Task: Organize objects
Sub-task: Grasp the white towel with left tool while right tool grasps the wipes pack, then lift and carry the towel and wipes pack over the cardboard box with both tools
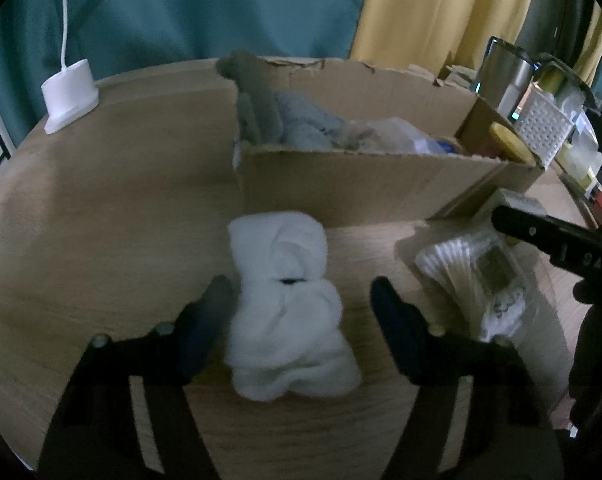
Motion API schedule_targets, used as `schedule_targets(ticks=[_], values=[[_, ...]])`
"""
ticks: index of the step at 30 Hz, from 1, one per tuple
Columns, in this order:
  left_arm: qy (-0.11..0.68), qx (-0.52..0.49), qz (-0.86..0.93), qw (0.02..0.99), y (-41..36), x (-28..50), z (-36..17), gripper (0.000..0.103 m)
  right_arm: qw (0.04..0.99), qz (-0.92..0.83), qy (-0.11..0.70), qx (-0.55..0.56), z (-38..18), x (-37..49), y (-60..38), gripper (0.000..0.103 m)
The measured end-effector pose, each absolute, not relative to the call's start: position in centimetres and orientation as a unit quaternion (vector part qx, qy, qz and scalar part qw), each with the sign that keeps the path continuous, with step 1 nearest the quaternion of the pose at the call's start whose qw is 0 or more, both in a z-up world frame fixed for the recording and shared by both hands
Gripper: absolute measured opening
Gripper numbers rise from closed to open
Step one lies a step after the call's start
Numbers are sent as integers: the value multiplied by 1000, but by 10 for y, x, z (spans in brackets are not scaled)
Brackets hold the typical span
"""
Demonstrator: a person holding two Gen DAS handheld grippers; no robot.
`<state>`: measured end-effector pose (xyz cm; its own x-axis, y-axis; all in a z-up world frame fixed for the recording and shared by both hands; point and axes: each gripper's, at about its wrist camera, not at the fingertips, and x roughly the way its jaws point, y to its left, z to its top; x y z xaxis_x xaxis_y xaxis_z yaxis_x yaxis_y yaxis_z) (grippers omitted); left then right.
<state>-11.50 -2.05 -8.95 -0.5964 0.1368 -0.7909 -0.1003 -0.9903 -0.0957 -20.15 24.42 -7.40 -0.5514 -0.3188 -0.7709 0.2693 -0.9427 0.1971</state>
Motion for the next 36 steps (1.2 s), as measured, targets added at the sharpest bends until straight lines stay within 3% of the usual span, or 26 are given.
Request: schedule_targets(ticks=[9,36], values=[[-20,-446,892,66,-20,-114,-88,46,176,-883,-23,435,-72,-196,248,70],[-24,-405,907,109,4,-86,-45,43,195,-900,-36,388,-38,-169,267,70]])
